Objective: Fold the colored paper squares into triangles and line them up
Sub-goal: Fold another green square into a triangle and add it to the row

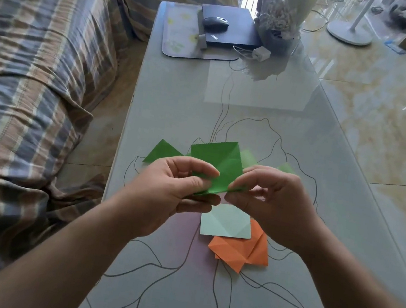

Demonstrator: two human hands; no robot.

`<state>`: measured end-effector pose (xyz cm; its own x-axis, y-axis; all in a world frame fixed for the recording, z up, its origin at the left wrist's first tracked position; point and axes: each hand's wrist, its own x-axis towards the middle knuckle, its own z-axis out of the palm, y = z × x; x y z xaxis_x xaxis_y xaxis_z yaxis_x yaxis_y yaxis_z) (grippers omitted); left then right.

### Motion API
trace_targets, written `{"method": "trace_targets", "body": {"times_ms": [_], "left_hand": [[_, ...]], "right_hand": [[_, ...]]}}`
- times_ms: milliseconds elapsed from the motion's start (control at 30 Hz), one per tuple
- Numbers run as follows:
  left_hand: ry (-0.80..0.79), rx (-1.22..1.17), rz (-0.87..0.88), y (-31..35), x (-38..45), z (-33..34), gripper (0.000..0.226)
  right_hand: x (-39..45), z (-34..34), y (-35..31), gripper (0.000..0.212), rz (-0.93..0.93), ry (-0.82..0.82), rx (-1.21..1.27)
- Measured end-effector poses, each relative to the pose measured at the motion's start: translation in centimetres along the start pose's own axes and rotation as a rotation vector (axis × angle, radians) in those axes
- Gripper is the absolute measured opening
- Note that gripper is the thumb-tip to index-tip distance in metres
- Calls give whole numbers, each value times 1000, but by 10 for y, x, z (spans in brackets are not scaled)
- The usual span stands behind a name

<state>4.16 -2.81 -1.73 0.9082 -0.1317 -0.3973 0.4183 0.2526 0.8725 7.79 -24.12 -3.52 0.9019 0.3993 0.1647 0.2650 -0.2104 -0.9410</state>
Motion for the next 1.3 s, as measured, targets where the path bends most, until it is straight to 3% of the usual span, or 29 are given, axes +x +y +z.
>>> {"method": "trace_targets", "body": {"times_ms": [333, 533, 767, 867, 1033, 1133, 1300], "left_hand": [[16, -121, 106, -7, 4, 1, 29], [120, 72, 229, -20, 0, 13, 26], [212, -154, 111, -29, 5, 19, 48], [208, -289, 19, -31, 8, 19, 47], [212, -311, -41, -34, 10, 20, 38], [208, -317, -48, -34, 11, 20, 39], [200, -285, -9, -34, 10, 21, 35]], "right_hand": [[2, 11, 5, 18, 108, 232, 167], [2, 15, 8, 18, 137, 210, 258], [1, 16, 2, 44, 162, 210, 183], [1, 16, -1, 50, 177, 230, 199], [1, 17, -2, 50, 266, 236, 255], [3, 21, -2, 40, 455, 210, 411], [0, 28, -4, 3, 590, 28, 373]]}}
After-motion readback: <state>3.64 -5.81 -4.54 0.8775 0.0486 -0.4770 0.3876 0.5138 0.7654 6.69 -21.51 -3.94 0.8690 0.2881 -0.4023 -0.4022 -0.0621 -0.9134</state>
